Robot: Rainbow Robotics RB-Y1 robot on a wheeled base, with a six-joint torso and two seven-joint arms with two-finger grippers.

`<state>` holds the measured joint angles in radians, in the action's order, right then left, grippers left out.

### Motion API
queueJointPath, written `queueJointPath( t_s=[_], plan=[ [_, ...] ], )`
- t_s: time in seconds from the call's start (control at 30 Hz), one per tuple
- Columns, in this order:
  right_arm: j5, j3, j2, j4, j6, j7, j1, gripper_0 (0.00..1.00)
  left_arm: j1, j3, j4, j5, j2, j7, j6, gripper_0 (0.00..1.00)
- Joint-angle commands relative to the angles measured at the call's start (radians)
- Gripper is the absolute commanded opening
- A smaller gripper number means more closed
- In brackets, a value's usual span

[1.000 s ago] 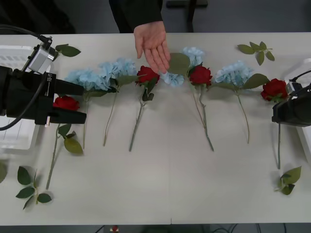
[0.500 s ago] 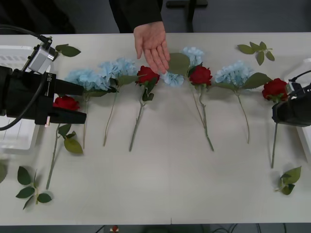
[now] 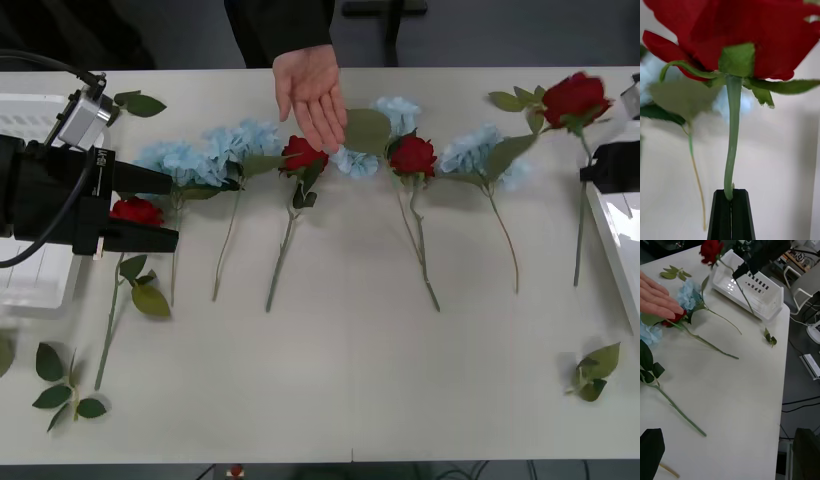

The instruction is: Place the red flowers into the right box and the blue flowers into the left box. If a person shows an open palm, hand one flower to the person first, then continue sorting.

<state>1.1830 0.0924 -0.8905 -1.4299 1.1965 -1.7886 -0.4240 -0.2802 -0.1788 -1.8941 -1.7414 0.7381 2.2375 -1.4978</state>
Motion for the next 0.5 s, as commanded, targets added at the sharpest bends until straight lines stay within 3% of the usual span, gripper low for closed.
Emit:
queueJointPath(
  t_s=[0.03, 0.2, 0.5],
  plan=[
    [0.081, 0.056, -0.011, -0.161, -0.040, -0.135, 0.040, 0.00, 0.018, 0.001, -0.005, -0.003, 0.000, -0.038, 0.008, 1.00],
    [0.205, 0.133, 0.071, -0.290, -0.077, -0.270, 0.051, 0.00, 0.018, 0.002, -0.005, -0.003, 0.000, -0.036, 0.008, 1.00],
    [0.389, 0.127, 0.205, -0.399, -0.218, -0.462, 0.031, 0.00, 0.018, 0.002, -0.005, -0.001, 0.000, -0.038, 0.008, 1.00]
  ],
)
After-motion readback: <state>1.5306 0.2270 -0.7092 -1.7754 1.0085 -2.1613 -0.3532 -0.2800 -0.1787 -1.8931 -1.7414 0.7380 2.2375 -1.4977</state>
